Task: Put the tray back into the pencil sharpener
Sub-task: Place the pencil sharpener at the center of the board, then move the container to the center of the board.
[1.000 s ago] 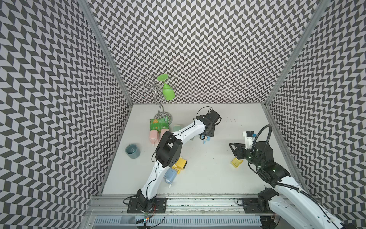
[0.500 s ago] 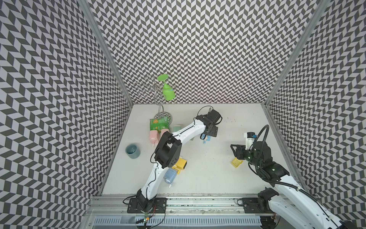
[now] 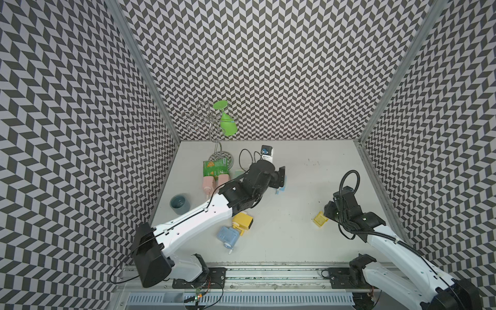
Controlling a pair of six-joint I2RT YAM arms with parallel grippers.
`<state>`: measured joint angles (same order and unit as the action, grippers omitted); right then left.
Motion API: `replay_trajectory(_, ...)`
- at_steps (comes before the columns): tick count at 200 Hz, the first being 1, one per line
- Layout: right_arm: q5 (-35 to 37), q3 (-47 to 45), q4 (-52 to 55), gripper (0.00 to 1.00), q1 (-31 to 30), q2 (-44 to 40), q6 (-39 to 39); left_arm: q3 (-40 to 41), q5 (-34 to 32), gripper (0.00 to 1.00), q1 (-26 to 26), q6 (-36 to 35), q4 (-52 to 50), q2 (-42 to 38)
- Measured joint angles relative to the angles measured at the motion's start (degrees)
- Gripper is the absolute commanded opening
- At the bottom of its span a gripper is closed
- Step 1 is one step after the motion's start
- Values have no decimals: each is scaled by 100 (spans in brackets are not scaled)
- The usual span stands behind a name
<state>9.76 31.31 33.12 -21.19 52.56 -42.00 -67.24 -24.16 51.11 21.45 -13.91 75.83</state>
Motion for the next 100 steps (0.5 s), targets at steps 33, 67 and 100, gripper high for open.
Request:
replay_trajectory(33, -323, -35, 175, 42, 0, -50, -221, 1040, -114, 81, -214, 52, 310, -713)
replay_trajectory(67, -634, -299, 146, 40, -4, 114, -422, 1733, -122, 80, -426, 186, 468, -1394)
replay_trajectory(100, -809, -518, 35, 37, -9, 378, -573, 1985, -109, 80, -557, 267, 643, -1801)
